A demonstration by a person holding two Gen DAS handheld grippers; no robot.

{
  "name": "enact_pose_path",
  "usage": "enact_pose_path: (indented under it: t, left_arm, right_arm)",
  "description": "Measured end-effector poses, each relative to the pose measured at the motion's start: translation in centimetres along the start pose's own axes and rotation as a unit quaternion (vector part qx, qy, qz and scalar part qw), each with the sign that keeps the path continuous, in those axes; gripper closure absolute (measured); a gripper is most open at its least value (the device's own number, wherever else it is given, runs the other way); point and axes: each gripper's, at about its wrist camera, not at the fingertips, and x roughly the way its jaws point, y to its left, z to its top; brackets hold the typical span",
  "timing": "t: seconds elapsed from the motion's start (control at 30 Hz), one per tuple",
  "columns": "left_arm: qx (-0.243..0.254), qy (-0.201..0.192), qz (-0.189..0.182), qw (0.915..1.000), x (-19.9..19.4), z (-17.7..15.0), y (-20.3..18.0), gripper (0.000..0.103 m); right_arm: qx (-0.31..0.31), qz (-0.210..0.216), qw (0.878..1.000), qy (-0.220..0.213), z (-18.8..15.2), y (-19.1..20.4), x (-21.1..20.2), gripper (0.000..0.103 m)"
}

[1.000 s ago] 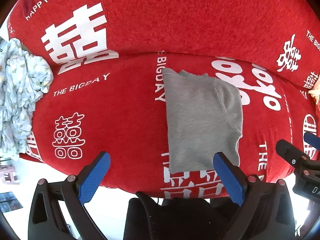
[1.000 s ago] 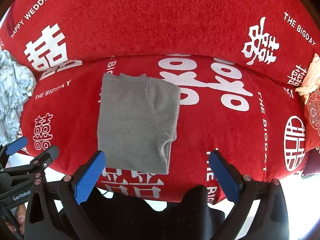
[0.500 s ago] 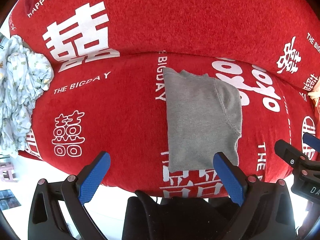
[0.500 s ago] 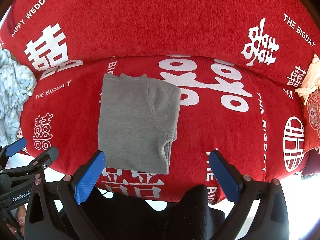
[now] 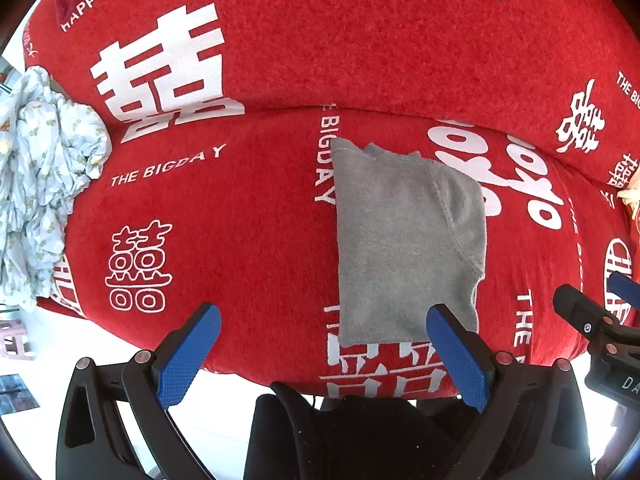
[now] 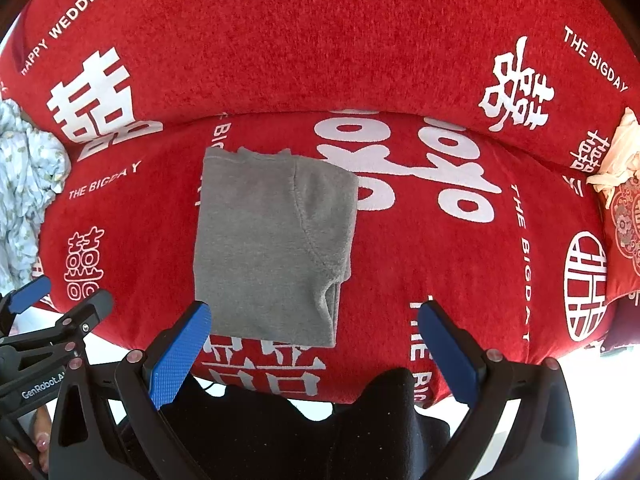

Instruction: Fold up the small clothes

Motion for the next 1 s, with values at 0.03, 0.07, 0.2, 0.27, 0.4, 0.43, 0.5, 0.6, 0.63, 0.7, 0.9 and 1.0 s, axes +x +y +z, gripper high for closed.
enact_pose_path:
  t: [0.03, 0.07, 0.2, 0.27, 0.4, 0.43, 0.5, 0.6, 0.63, 0.7, 0.9, 1.0]
  left_arm:
    - [-0.002, 0.0, 0.0, 1.0, 0.03, -0.01, 0.05, 0.0]
    - [-0.004, 0.0, -0.001, 1.0, 0.04, -0.03, 0.08, 0.0]
    - [-0.007, -0.001, 0.001, 1.0, 0.01, -0.07, 0.2, 0.0]
    - [-0.006, -0.001, 0.004, 1.0, 0.0, -0.14, 0.21, 0.0]
    - [-0.006, -0.003, 0.006, 1.0, -0.1, -0.3, 0.1, 0.0]
    - [-0.006, -0.004, 0.006, 1.0, -0.09, -0.3, 0.09, 0.0]
    - [-0.006, -0.005, 0.006, 1.0, -0.09, -0.3, 0.07, 0.0]
    - [-0.006, -0.006, 0.008, 0.9999, -0.17, -0.27, 0.02, 0.0]
    - [-0.006, -0.007, 0.009, 0.9999, -0.19, -0.25, 0.01, 0.0]
    - [-0.006, -0.008, 0.012, 0.9999, -0.24, -0.28, -0.04, 0.0]
    - [-0.009, -0.014, 0.01, 0.9998, -0.38, -0.28, -0.1, 0.0]
    - [-0.012, -0.015, 0.007, 0.9998, -0.36, -0.23, -0.02, 0.0]
  right_arm:
    - [0.0, 0.0, 1.0, 0.0, 0.04, 0.01, -0.01, 0.0]
    - [0.0, -0.001, 1.0, -0.001, 0.03, 0.0, -0.05, 0.0]
    - [0.0, -0.003, 1.0, -0.003, 0.12, 0.0, -0.16, 0.0]
    - [-0.001, -0.003, 1.0, -0.005, 0.13, 0.03, -0.23, 0.0]
    - [-0.003, -0.004, 1.0, -0.005, 0.05, 0.19, -0.29, 0.0]
    - [-0.002, -0.005, 1.0, -0.005, 0.03, 0.2, -0.31, 0.0]
    - [-0.002, -0.004, 1.0, -0.005, 0.01, 0.24, -0.3, 0.0]
    - [-0.001, -0.005, 1.0, -0.005, -0.01, 0.22, -0.34, 0.0]
    - [-0.002, -0.006, 1.0, -0.006, 0.02, 0.16, -0.37, 0.0]
    - [-0.003, -0.008, 1.0, -0.006, 0.08, 0.07, -0.51, 0.0]
    - [-0.006, -0.013, 1.0, -0.008, 0.13, -0.09, -0.7, 0.0]
    - [-0.006, -0.015, 1.0, -0.009, 0.14, -0.12, -0.78, 0.0]
